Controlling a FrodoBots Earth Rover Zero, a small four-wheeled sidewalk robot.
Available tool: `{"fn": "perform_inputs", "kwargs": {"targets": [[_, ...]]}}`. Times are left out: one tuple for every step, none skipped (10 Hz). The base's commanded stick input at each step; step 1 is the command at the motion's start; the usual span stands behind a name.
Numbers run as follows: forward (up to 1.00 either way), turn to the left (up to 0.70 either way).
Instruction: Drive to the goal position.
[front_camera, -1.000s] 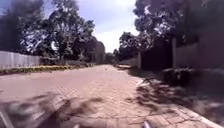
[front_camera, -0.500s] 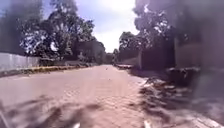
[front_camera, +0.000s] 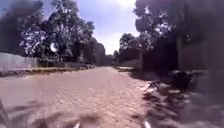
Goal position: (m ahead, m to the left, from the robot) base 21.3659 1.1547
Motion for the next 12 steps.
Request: {"fn": "perform_inputs", "kwargs": {"targets": [[0.70, 0.00], [0.70, 0.00], [0.70, 0.00], [0.70, 0.00], [0.70, 0.00], [0.70, 0.00], [0.70, 0.00], [0.70, 0.00], [0.70, 0.00], [0.70, 0.00], [0.70, 0.00], [0.70, -0.33]]}}
